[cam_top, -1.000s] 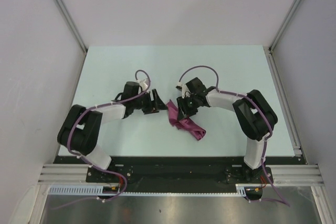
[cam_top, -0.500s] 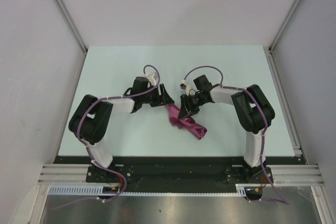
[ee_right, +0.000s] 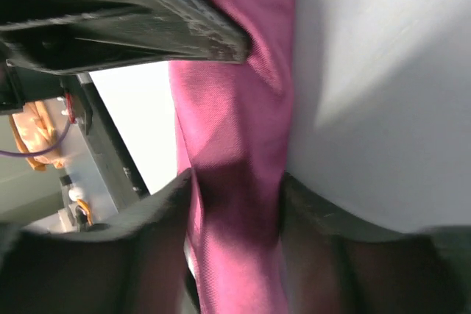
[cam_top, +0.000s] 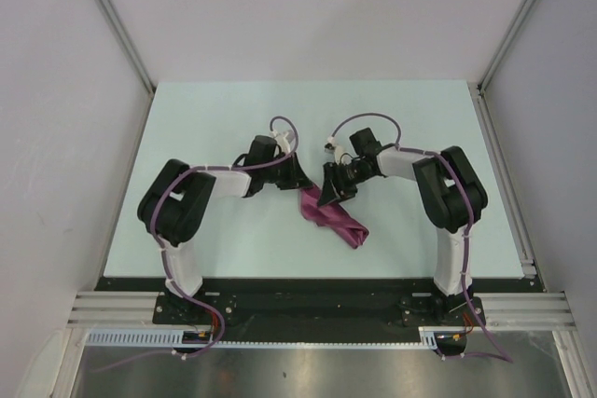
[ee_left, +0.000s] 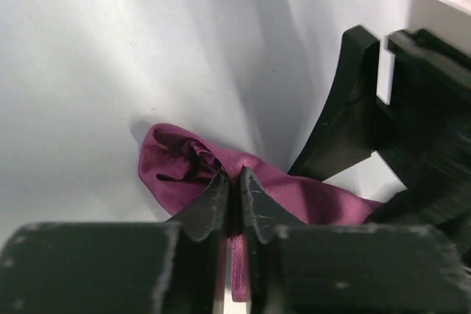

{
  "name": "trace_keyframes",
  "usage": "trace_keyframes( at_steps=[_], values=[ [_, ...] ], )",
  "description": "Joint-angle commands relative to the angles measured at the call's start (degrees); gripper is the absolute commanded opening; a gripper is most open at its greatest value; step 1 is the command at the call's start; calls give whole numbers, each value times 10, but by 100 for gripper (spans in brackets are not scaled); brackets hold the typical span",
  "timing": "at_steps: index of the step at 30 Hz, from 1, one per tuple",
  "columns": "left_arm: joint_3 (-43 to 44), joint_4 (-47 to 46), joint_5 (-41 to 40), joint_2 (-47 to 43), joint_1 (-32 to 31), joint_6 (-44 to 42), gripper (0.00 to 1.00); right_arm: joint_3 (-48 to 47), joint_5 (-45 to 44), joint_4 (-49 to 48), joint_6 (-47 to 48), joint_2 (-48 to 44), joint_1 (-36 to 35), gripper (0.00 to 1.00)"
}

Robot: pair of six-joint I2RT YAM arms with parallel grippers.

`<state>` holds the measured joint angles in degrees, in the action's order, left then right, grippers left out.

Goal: Fold the napkin, place the utensils inside, and roll it up
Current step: Roll the napkin at the center of the board.

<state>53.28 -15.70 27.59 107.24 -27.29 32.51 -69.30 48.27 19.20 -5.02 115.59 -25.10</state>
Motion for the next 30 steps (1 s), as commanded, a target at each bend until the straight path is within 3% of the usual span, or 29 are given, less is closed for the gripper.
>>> trace_keyframes(
  at_steps=[1, 6, 8, 12, 16, 23, 30],
  values=[
    [37, 17, 7, 17, -4, -3, 9, -8, -105, 11, 31, 3, 9, 69],
    [59, 49, -1, 30, -3, -1, 3, 16, -193, -11, -1, -96, 7, 87],
    [66, 57, -3, 36, -3, 2, 2, 33, -230, -26, -2, -133, 1, 89],
    [77, 71, -5, 43, -4, 6, 1, 64, -411, -7, 28, -207, -64, 91],
    [90, 83, -5, 51, -3, 12, 1, 94, -499, 7, 29, -243, -149, 91],
    [114, 106, -5, 66, -3, 15, 0, 122, -526, 14, 23, -252, -219, 93],
    [128, 110, -3, 68, -3, 16, 0, 124, -537, 26, 35, -203, -232, 91]
  ],
)
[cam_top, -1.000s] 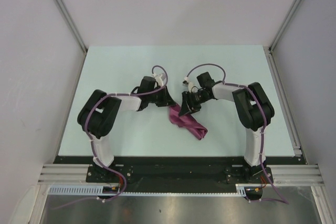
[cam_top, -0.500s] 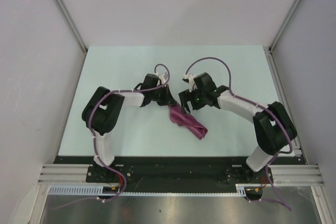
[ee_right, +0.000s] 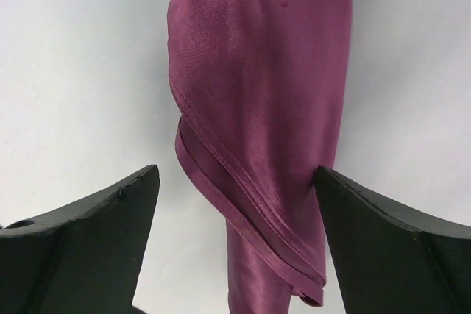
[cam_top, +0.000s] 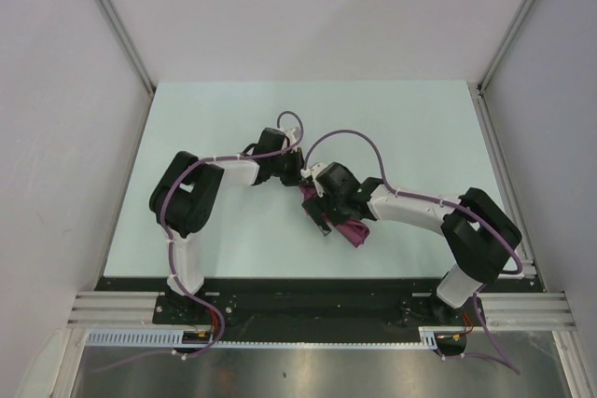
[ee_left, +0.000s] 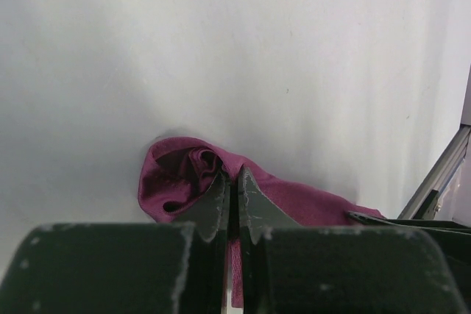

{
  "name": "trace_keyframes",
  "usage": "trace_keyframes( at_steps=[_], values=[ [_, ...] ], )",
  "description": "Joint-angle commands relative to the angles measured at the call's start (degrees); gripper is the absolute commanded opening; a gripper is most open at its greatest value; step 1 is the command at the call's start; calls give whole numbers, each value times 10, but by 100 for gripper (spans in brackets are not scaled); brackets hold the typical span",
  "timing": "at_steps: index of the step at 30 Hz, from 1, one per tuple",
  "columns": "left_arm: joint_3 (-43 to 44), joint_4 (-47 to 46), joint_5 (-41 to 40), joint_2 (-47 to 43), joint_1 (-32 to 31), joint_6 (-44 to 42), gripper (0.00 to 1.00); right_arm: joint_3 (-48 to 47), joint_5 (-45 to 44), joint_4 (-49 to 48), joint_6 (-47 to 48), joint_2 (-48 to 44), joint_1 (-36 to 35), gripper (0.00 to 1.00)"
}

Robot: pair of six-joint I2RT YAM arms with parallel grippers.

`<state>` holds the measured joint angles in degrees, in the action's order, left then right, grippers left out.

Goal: Fold the napkin, place the utensils inside, and roll it up
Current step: Roll the napkin at the center of the board.

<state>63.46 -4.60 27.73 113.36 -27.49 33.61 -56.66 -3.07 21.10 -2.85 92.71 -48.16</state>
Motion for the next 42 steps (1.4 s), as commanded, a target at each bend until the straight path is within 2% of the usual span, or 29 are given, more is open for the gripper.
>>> trace_keyframes(
  at_steps=[1, 4, 5, 8, 10, 13, 14, 17, 19, 27, 31, 33, 36, 42],
  values=[
    [28, -1, -2, 7, -1, 5, 0, -5, -19, 9, 14, 30, -1, 90],
    [36, 3, 0, 7, -1, 6, 2, -10, 1, 22, 12, 52, 11, 81],
    [40, 3, 0, 7, -1, 5, 2, -11, 7, 24, 10, 55, 15, 73],
    [48, 6, 0, 8, -1, 6, 5, -11, 24, 34, 4, 62, 32, 60],
    [52, 7, 2, 9, 1, 6, 8, -8, 60, 38, 0, 62, 50, 55],
    [57, 5, 5, 5, 2, 8, 21, 2, 90, 36, -1, 60, 72, 50],
    [58, 1, 6, 0, 5, 9, 31, 5, 105, 34, -1, 58, 76, 49],
    [63, 1, 5, -17, 11, 12, 46, 9, 139, 29, -5, 59, 105, 47],
    [66, 2, 2, -30, 14, 11, 51, 9, 167, 29, -7, 63, 132, 46],
    [37, 9, 0, -93, 33, 5, 53, 4, 206, 29, -9, 77, 193, 49],
    [4, 7, 1, -112, 40, 1, 54, 3, 211, 29, -7, 71, 192, 58],
    [-12, 4, 0, -118, 41, 1, 54, 6, 203, 29, -5, 63, 183, 67],
    [-30, -1, 1, -128, 43, 2, 54, 3, 176, 35, -4, 52, 160, 75],
    [-51, -14, 14, -129, 45, 8, 54, 2, 119, 45, -12, 30, 121, 84]
  ],
)
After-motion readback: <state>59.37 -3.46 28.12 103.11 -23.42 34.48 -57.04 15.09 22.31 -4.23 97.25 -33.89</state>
